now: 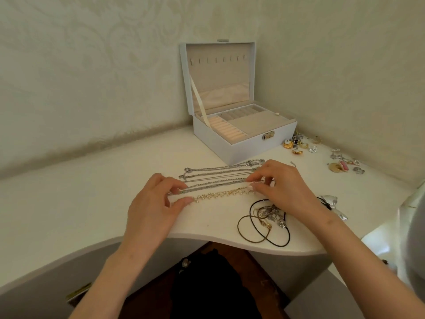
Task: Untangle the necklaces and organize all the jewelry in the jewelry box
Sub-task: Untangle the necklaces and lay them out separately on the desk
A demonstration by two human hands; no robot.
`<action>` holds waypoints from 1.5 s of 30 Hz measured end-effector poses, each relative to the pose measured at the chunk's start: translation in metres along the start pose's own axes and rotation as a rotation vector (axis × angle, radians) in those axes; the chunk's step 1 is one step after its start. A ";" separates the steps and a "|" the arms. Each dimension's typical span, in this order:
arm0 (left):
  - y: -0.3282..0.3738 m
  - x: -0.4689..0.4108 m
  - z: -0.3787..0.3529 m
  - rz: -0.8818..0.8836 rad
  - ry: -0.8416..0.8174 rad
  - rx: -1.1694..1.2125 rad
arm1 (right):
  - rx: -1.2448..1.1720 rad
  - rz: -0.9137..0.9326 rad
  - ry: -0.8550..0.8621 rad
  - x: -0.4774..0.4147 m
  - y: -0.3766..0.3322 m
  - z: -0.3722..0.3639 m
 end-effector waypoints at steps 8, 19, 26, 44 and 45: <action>0.073 0.033 -0.070 -0.217 -0.383 0.074 | -0.051 -0.058 -0.123 0.036 0.005 0.019; 0.080 0.027 -0.093 -0.223 -0.401 0.078 | -0.058 -0.092 -0.111 0.046 0.033 0.036; 0.080 0.024 -0.091 -0.151 -0.375 0.174 | 0.028 -0.050 -0.155 0.046 0.027 0.023; 0.090 0.033 -0.101 -0.212 -0.552 0.276 | 0.064 -0.033 -0.268 0.049 0.029 0.020; 0.091 0.033 -0.101 -0.213 -0.548 0.276 | 0.053 -0.041 -0.255 0.048 0.030 0.022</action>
Point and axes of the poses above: each hand's wrist, its own x-axis away from the middle knuckle, its own z-axis out of the back of the hand, y = z × x, the point moved 10 cm from there along -x, towards the middle knuckle, and after that the axes turned 10 degrees about y, right-handed, at the moved point
